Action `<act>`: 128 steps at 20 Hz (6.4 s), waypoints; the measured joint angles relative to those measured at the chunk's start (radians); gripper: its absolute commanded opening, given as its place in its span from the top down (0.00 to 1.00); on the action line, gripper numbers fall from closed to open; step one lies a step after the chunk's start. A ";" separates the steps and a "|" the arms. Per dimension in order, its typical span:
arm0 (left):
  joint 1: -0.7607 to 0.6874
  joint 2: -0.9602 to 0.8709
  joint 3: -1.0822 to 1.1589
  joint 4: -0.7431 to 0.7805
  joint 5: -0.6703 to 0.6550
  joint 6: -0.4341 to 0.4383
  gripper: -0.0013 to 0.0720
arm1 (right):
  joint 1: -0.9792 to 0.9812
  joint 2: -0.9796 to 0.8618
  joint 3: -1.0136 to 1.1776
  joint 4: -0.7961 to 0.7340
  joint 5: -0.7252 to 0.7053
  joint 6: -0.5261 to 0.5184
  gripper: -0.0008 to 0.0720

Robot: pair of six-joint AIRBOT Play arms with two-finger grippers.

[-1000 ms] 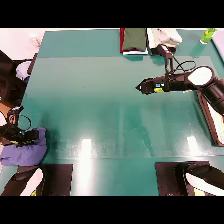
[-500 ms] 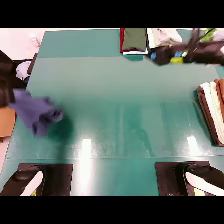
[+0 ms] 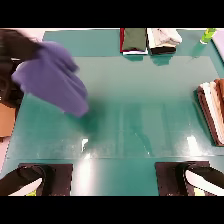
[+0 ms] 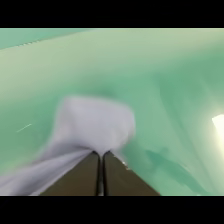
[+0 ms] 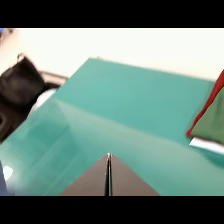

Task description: Fold the shirts.

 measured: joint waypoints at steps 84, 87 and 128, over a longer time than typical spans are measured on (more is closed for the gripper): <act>0.109 -0.262 0.177 0.081 -0.012 0.152 0.95 | -0.106 0.189 -0.555 -0.237 0.066 0.129 0.96; 0.109 -0.070 0.177 0.083 0.042 0.151 0.95 | -0.143 0.271 -0.373 -0.254 0.105 0.128 0.96; 0.319 -0.417 -0.155 0.074 -0.143 0.080 0.26 | -0.368 -0.063 -0.637 -0.383 0.235 0.111 0.35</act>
